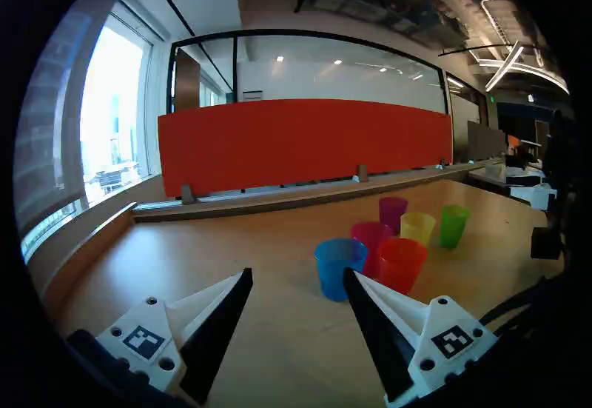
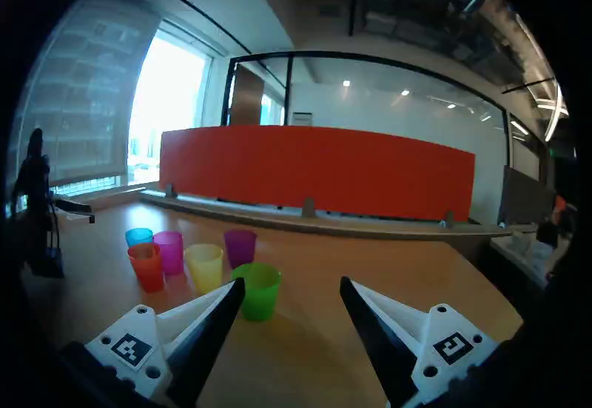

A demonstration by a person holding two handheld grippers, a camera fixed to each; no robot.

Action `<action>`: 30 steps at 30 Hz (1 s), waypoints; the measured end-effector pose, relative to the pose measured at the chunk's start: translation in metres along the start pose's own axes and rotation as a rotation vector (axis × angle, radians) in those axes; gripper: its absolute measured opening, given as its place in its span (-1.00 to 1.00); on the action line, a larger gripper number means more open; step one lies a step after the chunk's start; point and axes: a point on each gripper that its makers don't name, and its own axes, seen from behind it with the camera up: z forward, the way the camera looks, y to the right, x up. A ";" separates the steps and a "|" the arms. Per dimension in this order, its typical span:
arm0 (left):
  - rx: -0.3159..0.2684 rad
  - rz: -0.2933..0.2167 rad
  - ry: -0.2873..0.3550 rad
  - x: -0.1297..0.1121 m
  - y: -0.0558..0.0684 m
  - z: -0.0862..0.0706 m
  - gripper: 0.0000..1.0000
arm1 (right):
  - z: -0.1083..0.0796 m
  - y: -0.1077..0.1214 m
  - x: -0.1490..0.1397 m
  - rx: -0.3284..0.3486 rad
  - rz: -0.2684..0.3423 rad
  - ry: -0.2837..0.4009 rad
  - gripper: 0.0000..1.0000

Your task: Pour water

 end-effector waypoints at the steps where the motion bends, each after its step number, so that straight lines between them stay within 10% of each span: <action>1: -0.010 0.003 -0.005 -0.002 0.004 0.005 0.80 | 0.001 -0.003 -0.001 0.012 -0.009 -0.010 1.00; 30: -0.242 0.170 -0.225 -0.042 0.051 0.079 0.81 | 0.026 -0.033 0.003 0.140 -0.058 -0.096 1.00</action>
